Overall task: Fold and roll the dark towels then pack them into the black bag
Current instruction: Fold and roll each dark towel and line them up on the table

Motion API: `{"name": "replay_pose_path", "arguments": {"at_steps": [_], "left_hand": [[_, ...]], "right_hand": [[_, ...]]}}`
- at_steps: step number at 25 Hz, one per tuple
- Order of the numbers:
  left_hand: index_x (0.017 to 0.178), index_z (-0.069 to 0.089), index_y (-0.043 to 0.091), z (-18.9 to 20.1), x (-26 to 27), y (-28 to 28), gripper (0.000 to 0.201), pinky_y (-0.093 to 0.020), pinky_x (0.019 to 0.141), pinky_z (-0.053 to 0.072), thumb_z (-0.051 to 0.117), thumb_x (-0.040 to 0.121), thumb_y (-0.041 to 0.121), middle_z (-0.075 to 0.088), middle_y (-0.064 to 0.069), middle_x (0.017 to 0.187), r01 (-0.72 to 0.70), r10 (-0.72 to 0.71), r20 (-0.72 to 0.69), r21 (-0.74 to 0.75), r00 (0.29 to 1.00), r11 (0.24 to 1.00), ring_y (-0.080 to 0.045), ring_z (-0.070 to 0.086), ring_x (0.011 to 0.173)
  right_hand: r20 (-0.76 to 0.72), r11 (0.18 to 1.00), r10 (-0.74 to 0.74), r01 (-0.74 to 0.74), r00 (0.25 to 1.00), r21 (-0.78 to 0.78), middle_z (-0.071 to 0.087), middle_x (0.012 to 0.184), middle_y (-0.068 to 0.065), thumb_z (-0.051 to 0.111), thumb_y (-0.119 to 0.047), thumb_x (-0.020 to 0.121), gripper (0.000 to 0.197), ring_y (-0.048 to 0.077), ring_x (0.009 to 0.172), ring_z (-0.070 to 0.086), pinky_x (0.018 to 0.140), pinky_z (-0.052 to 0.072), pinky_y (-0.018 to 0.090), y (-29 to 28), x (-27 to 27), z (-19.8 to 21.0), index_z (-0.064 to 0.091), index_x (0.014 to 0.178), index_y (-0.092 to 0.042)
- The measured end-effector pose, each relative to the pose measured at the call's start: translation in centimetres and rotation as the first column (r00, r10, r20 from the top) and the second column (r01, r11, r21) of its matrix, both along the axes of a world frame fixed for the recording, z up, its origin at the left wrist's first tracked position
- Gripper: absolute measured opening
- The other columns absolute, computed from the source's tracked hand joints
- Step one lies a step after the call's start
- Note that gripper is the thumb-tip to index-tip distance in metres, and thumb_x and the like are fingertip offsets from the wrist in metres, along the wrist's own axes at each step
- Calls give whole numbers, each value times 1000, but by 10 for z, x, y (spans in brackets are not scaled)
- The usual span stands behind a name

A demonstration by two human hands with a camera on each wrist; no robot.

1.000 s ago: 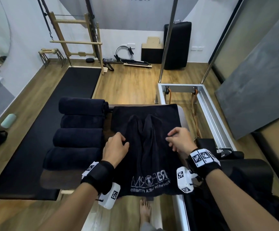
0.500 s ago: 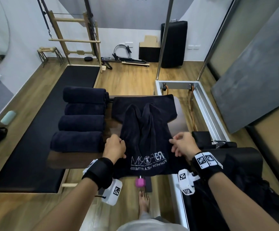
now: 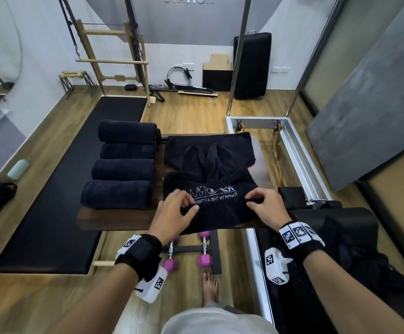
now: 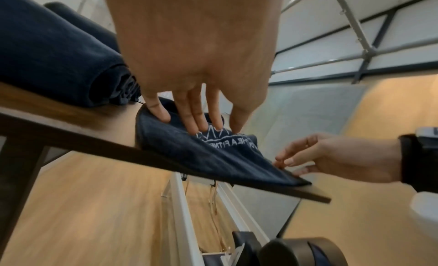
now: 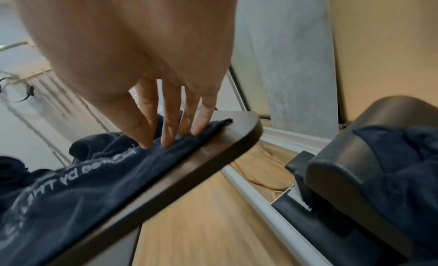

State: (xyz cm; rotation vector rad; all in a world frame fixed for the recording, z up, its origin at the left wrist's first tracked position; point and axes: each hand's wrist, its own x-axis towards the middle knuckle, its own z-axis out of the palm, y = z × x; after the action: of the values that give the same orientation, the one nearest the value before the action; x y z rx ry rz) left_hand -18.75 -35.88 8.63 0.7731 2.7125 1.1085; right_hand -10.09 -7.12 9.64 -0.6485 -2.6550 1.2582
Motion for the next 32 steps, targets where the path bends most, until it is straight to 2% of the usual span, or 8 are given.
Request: {"name": "replay_pose_path", "arguments": {"at_steps": [3, 5, 10, 14, 19, 23, 26, 32], "left_hand": [[113, 53, 39, -7, 19, -12, 61, -37, 97, 33, 63, 72, 84, 44, 24, 119, 146, -160, -13, -336, 987, 930, -2, 41, 115], [118, 47, 39, -11, 26, -19, 63, -37, 97, 30, 75, 72, 71, 39, 23, 126, 138, -163, -30, -397, 986, 908, -3, 39, 121], [103, 70, 29, -8, 27, -30, 16, -37, 105, 38, 76, 94, 17, 62, 18, 126, 52, -56, -21, -154, 998, 987, -9, 58, 123], [101, 78, 24, 5, 21, -35, 12, -40, 89, 58, 73, 98, 13, 76, 13, 98, -129, 124, 50, 132, 991, 983, -7, 70, 96], [97, 78, 27, 31, 2, -26, 5, -26, 84, 56, 75, 98, 22, 76, 18, 93, -175, 183, 3, 300, 983, 938, 0, 70, 93], [83, 76, 24, 50, -32, -13, 12, -13, 70, 49, 83, 91, 30, 75, 13, 79, -229, 251, 3, 412, 968, 882, -2, 70, 81], [89, 75, 20, 60, -71, 6, 8, -7, 74, 46, 77, 96, 20, 72, 17, 81, -285, 332, -37, 429, 943, 857, 4, 67, 83], [104, 71, 13, 63, -157, 57, 12, -32, 90, 46, 59, 105, 12, 71, 2, 97, -457, 501, -8, 396, 866, 797, -18, 62, 99]], "right_hand": [[42, 979, 94, -100, 995, 176, 68, 112, 0, 84, -7, 80, 21, 23, 112, 60, 104, 45, 38, -3, 16, -4, 78, 96, -18], [76, 967, 130, -143, 989, 212, 62, 117, -2, 87, -14, 80, 25, 22, 117, 55, 106, 43, 39, -7, 25, -6, 77, 103, -20], [79, 949, 180, -195, 980, 246, 53, 122, -5, 92, -34, 76, 47, 13, 117, 44, 103, 39, 30, -10, 47, -11, 73, 118, -24], [55, 926, 179, -187, 982, 328, 51, 122, -4, 89, -24, 79, 46, 16, 120, 46, 104, 44, 32, -10, 58, -19, 71, 121, -21], [-89, 954, 102, -72, 991, 292, 69, 104, -4, 80, -11, 88, 17, 19, 103, 64, 95, 52, 35, 5, 52, -16, 77, 104, -13], [-248, 995, -25, 47, 968, 83, 76, 88, -14, 83, -14, 87, 12, 7, 88, 72, 83, 51, 14, 32, 28, 15, 78, 90, -25], [-312, 996, -87, 84, 946, -24, 78, 85, -6, 82, -14, 87, 4, 10, 84, 74, 79, 58, 25, 60, -15, 46, 79, 88, -17], [-345, 988, -114, 69, 932, -140, 79, 89, -6, 75, -3, 92, 14, 6, 88, 75, 81, 59, 20, 104, -128, 84, 80, 96, -16]]}}
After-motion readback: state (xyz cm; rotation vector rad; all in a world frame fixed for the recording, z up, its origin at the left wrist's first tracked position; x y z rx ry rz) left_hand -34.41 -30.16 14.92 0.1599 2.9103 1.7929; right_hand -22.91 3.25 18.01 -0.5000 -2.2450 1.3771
